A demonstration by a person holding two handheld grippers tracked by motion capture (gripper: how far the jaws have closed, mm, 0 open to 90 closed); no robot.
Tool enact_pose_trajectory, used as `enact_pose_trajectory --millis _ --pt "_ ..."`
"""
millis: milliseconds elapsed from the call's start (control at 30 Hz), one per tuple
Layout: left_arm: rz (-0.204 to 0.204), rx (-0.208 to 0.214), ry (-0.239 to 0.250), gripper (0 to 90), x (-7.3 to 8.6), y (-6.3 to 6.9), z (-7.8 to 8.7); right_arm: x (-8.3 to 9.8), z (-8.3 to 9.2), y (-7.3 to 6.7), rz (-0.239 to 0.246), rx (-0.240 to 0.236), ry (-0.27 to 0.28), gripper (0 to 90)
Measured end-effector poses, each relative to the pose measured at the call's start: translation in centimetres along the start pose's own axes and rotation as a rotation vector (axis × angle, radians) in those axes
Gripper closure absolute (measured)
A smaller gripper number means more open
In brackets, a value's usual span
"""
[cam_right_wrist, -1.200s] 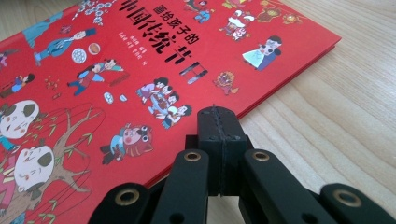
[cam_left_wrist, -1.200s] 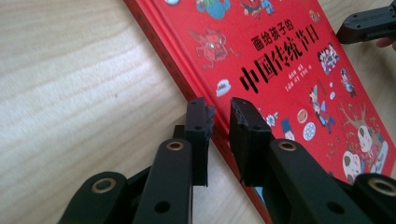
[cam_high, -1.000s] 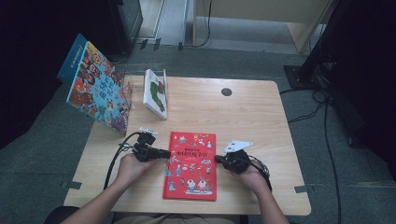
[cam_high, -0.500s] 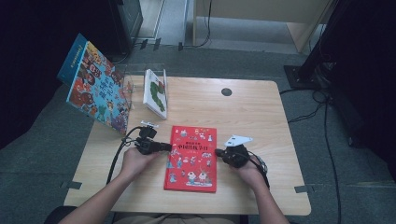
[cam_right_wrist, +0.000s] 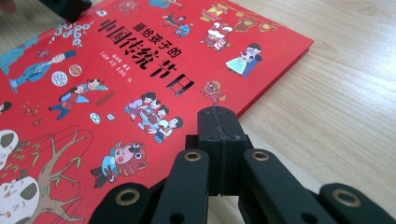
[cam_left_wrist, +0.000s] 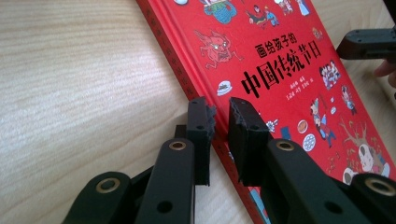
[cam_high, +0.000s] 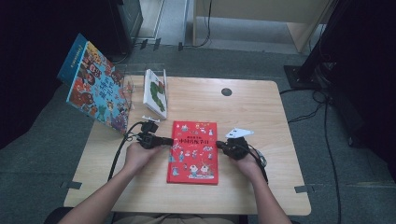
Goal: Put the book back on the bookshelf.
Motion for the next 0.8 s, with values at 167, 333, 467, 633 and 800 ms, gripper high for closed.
enact_pose_trajectory --millis 167,333,467,633,800 --pt "-0.009 0.002 0.005 78.8 0.1 -0.1 0.0 -0.4 -0.6 0.6 -0.007 0.020 0.001 90.0" --pt "-0.004 -0.004 -0.007 76.0 0.0 0.0 0.0 -0.5 -0.9 0.8 -0.006 0.019 0.009 90.0" --pt "-0.027 -0.038 -0.008 69.8 -0.1 -0.1 0.5 -0.4 -1.0 0.9 -0.013 0.034 -0.005 86.4" --pt "-0.021 -0.050 -0.001 62.9 0.0 -0.6 1.3 -0.5 -0.6 1.2 -0.027 0.030 0.004 71.9" --pt "-0.045 -0.057 -0.001 59.8 0.2 -0.7 1.6 -0.7 -0.4 1.0 -0.033 0.049 0.006 55.3"
Point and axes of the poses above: each handheld gripper's, and its own axes: z roughly backward along the jaws, x roughly out of its underside, y roughly to its right, the point moved 3 cm from there along -z, roughly forward along the jaws, and after that the axes turned 12 degrees about x, right-handed, at the moved point
